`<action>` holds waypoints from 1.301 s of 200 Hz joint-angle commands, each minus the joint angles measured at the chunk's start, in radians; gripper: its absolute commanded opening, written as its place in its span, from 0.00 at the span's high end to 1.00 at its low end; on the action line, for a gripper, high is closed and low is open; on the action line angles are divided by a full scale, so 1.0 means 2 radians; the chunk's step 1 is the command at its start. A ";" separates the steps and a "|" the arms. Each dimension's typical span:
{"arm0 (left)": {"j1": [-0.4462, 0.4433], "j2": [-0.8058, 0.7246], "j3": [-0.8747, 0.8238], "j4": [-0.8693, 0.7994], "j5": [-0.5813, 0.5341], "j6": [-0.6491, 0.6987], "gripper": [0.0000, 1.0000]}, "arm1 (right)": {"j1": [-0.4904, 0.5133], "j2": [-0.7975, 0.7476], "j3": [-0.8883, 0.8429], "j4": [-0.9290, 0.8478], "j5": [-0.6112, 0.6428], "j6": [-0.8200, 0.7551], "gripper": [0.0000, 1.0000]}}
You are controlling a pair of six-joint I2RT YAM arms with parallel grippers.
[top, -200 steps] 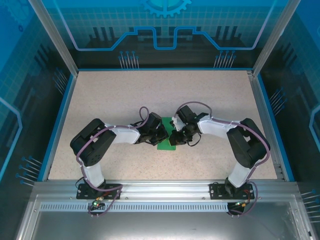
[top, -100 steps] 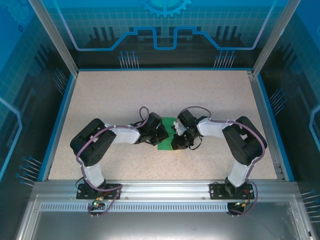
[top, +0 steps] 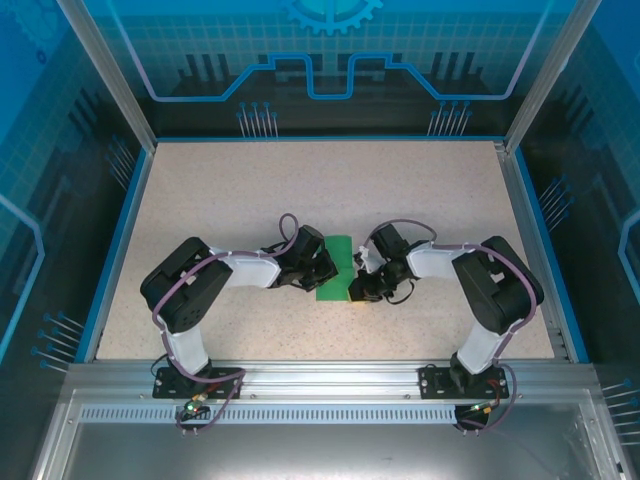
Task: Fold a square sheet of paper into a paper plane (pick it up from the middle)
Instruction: Fold the triangle a second time at the center of the table.
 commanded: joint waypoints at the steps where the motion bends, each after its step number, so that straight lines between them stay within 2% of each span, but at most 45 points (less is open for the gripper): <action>1: -0.002 0.012 -0.007 -0.061 -0.013 0.012 1.00 | -0.010 -0.003 -0.021 -0.033 0.010 0.015 0.90; 60: -0.002 0.012 -0.007 -0.058 -0.012 0.013 1.00 | -0.017 -0.066 -0.004 -0.043 0.001 0.029 0.92; 117: -0.002 0.013 -0.005 -0.057 -0.011 0.012 1.00 | 0.007 -0.010 0.048 -0.029 0.001 0.046 0.91; 163: -0.002 0.012 -0.005 -0.059 -0.011 0.014 1.00 | 0.000 0.037 0.037 -0.045 0.051 0.035 0.91; 260: -0.001 0.016 -0.005 -0.062 -0.015 0.011 1.00 | -0.002 0.001 0.001 -0.076 0.035 -0.005 0.90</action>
